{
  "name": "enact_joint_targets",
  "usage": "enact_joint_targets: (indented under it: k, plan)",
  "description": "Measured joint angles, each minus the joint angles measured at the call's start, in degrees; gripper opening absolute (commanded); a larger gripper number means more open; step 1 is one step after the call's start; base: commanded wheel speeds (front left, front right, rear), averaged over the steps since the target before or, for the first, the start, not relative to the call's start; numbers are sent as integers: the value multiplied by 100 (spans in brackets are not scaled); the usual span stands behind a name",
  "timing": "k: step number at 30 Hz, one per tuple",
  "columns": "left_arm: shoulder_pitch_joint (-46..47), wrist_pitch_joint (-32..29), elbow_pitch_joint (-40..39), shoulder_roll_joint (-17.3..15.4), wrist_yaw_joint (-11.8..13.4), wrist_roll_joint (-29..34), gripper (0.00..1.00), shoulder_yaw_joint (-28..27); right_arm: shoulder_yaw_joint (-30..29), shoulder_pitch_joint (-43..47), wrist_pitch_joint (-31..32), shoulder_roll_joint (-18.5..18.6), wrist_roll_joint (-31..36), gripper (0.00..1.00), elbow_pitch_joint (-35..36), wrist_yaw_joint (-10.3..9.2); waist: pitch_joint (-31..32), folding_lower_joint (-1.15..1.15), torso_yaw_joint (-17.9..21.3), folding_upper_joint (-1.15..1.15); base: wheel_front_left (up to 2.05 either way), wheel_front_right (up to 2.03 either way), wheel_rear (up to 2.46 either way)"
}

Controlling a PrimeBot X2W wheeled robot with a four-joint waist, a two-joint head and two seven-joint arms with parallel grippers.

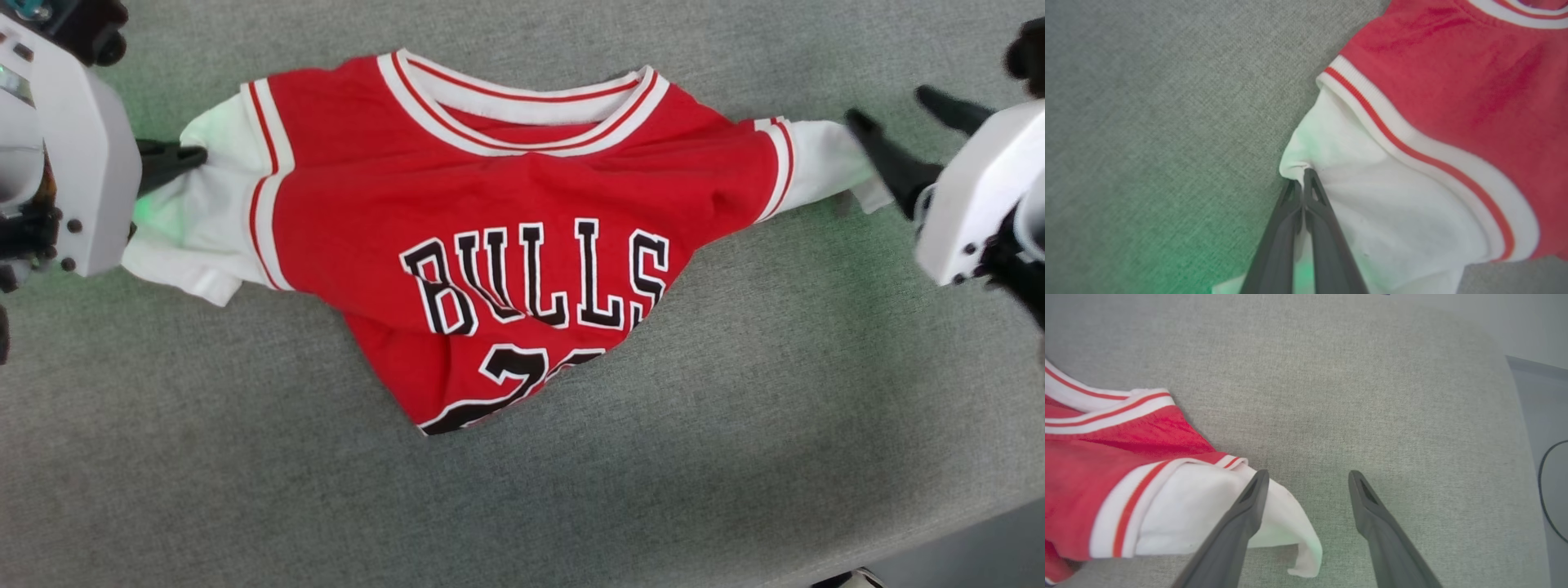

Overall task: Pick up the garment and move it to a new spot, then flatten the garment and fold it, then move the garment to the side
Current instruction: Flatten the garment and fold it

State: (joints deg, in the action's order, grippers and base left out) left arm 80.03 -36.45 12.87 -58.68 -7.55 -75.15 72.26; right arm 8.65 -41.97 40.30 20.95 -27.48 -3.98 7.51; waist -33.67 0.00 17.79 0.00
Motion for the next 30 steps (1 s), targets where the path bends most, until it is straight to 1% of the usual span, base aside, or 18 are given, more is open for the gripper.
enact_joint_targets:
  k: [4, 10, 15, 24, 29, 30]
  plan:
    - [13, -7, -76, -29, 1, 21, 0, -11, 311, 29, -5, 16, -94, 100, -112, 0, -35, 0, 7, 0, 0, 0, 0]
    - [59, -10, -147, -58, 1, 22, 0, -10, 578, 54, -31, 58, -216, 100, -220, 0, -75, 0, 26, 0, 0, 0, 0]
    - [79, -5, -164, -42, 1, 26, 0, -16, 880, 66, -88, 112, -342, 100, -181, 0, -103, 0, 16, 0, 0, 0, 0]
    - [80, 25, -181, -42, 0, 37, 0, -26, 1181, -25, -349, 244, -435, 100, -116, 0, -135, 0, -6, 0, 0, 0, 0]
    - [72, 53, -169, -27, 0, 37, 0, -23, 1302, -73, -341, 290, -490, 100, -121, 0, -119, 0, -15, 0, 0, 0, 0]
    - [70, 60, -168, -27, 0, 36, 0, -22, 1317, -73, -339, 299, -502, 95, -115, 0, -118, 0, -15, 0, 0, 0, 0]
